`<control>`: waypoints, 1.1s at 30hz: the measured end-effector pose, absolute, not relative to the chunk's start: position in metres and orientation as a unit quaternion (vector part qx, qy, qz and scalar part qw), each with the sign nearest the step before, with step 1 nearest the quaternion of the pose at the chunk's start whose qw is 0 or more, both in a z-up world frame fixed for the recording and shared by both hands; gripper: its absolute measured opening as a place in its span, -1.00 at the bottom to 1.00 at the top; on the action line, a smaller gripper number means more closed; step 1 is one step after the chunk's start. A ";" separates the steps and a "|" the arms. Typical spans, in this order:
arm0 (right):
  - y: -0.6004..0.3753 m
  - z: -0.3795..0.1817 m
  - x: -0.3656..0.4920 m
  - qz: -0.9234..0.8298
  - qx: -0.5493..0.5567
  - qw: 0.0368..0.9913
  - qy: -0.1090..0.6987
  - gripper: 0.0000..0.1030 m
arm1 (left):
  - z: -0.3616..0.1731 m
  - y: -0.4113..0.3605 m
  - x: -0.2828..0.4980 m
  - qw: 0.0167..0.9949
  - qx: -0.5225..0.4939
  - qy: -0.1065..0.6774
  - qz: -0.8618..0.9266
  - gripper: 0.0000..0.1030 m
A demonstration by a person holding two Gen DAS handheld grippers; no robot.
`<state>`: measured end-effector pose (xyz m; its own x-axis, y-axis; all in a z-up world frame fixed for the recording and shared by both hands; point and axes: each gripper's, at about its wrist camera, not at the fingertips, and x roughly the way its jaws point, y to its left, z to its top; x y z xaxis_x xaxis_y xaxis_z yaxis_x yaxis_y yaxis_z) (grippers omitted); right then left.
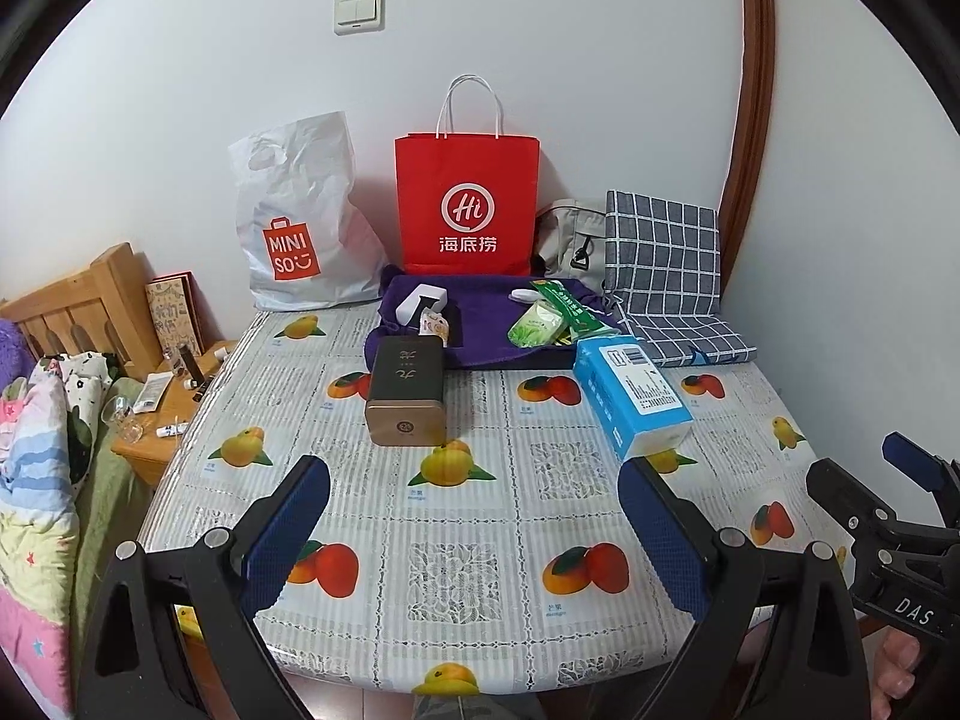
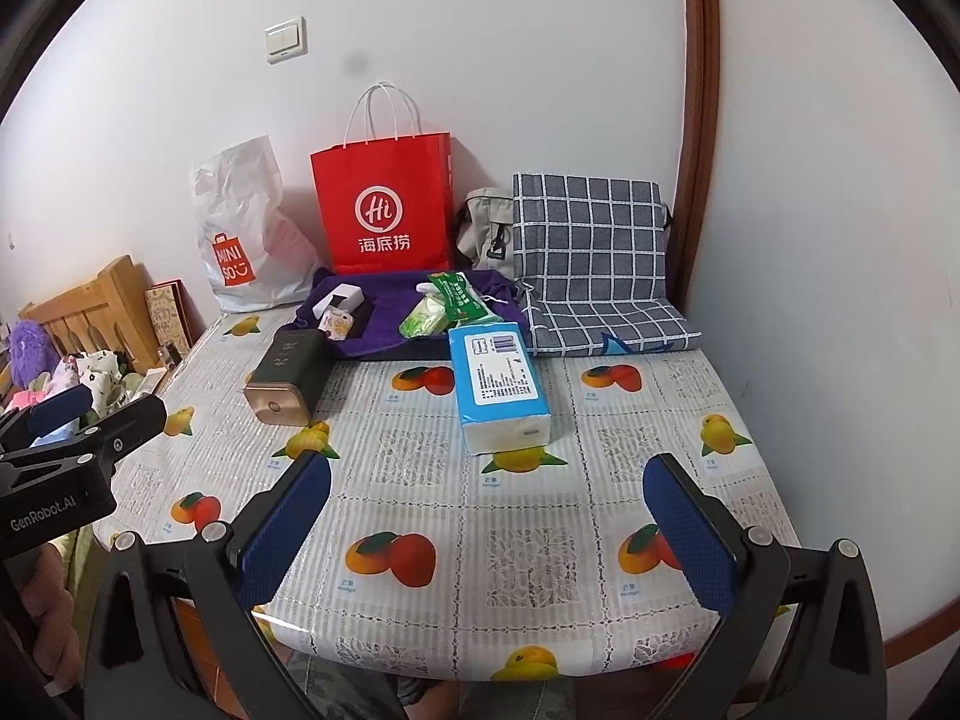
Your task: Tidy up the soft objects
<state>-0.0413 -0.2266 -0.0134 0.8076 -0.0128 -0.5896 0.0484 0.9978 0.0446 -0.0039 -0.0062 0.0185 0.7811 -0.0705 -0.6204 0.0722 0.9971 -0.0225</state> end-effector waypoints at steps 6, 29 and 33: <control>-0.227 -0.014 -0.041 -0.014 0.027 0.950 0.310 0.99 | 0.018 -0.006 -0.004 0.943 0.001 0.329 -0.037 0.89; -0.224 -0.015 -0.042 -0.013 0.026 0.950 0.310 0.99 | 0.018 -0.006 -0.004 0.943 0.000 0.330 -0.038 0.89; -0.225 -0.016 -0.042 -0.014 0.029 0.950 0.310 0.99 | 0.017 -0.005 -0.005 0.944 0.002 0.329 -0.038 0.89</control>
<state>-0.0419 -0.2254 -0.0160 0.8074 -0.0084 -0.5900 0.0445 0.9979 0.0467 -0.0053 -0.0048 0.0172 0.7809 -0.0713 -0.6206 0.0740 0.9970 -0.0213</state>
